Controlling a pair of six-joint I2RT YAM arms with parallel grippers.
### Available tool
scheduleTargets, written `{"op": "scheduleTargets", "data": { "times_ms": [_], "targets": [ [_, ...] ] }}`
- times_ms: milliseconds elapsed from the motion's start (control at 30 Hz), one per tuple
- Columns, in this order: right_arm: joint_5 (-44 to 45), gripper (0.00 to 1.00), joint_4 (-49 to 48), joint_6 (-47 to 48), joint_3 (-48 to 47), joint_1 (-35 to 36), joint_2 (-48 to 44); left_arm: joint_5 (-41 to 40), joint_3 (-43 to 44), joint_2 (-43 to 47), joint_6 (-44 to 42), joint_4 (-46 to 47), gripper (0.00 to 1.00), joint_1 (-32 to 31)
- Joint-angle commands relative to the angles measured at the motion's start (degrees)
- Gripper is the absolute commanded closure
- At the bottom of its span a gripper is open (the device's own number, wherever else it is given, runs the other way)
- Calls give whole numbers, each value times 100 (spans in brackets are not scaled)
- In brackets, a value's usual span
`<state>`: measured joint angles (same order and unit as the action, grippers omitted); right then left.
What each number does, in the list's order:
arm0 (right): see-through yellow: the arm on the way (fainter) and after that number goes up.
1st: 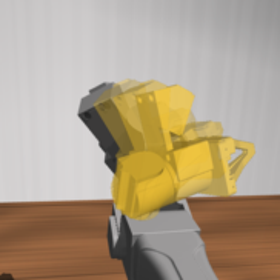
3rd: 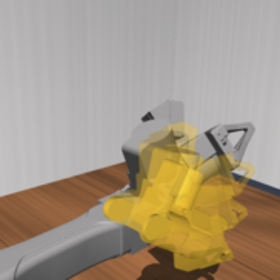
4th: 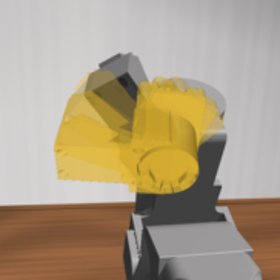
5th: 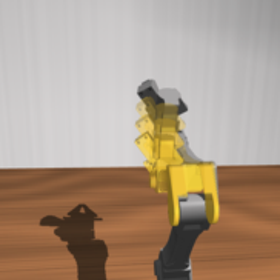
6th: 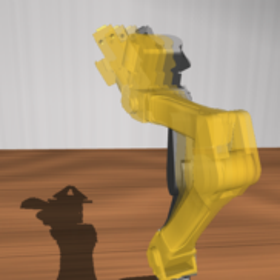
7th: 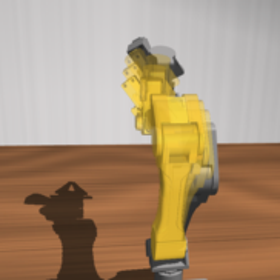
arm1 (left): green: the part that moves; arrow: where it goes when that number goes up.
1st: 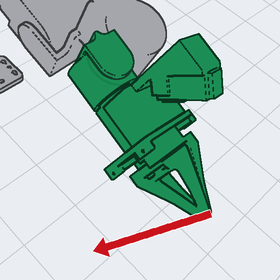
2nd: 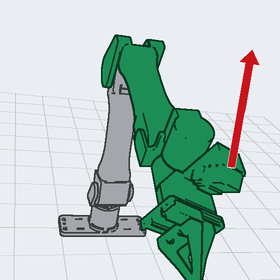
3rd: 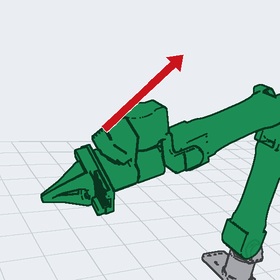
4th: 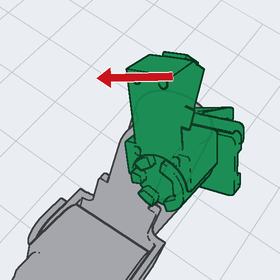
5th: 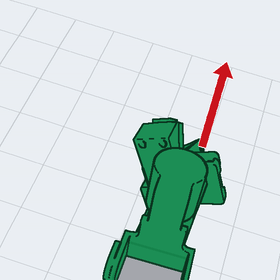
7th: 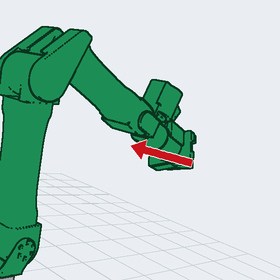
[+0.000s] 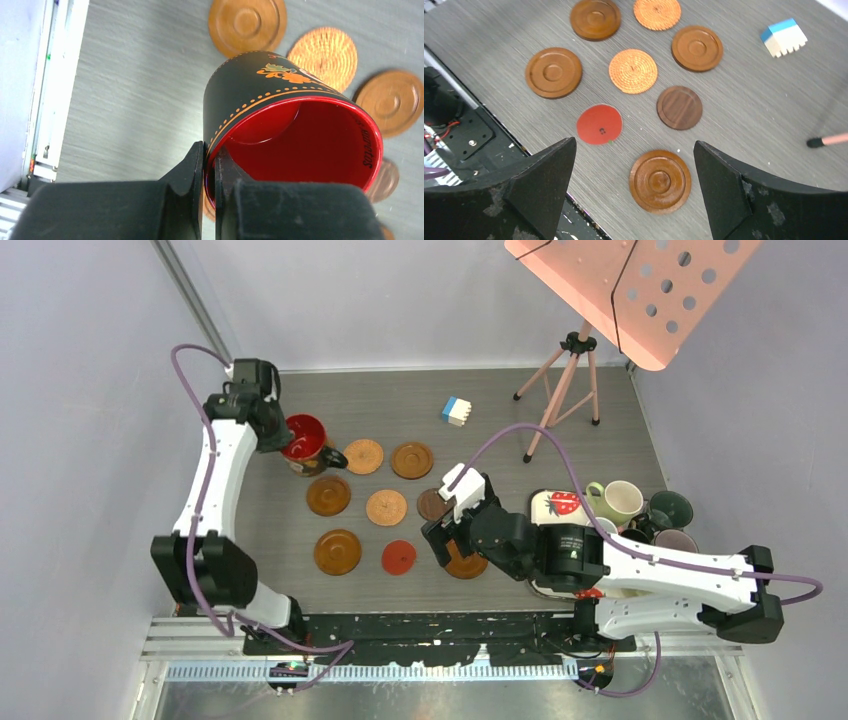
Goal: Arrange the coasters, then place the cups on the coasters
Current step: Place the cup on the coaster.
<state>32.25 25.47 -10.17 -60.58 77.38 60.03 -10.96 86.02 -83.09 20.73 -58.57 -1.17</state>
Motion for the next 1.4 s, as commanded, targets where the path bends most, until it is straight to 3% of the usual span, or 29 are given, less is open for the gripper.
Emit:
{"op": "scheduleTargets", "data": {
  "times_ms": [0,167,400,1367],
  "targets": [
    [655,5,613,-741,-373,-13,156,171,1060,-656,270,655,100,429],
    [750,5,745,-722,-418,-24,301,636,1990,-1635,381,413,100,705],
    [745,5,745,-588,-532,-114,463,838,2653,-2453,327,335,100,788],
    [691,5,703,-459,-708,-303,571,1061,2660,-3176,212,453,100,977]
  ]
}}
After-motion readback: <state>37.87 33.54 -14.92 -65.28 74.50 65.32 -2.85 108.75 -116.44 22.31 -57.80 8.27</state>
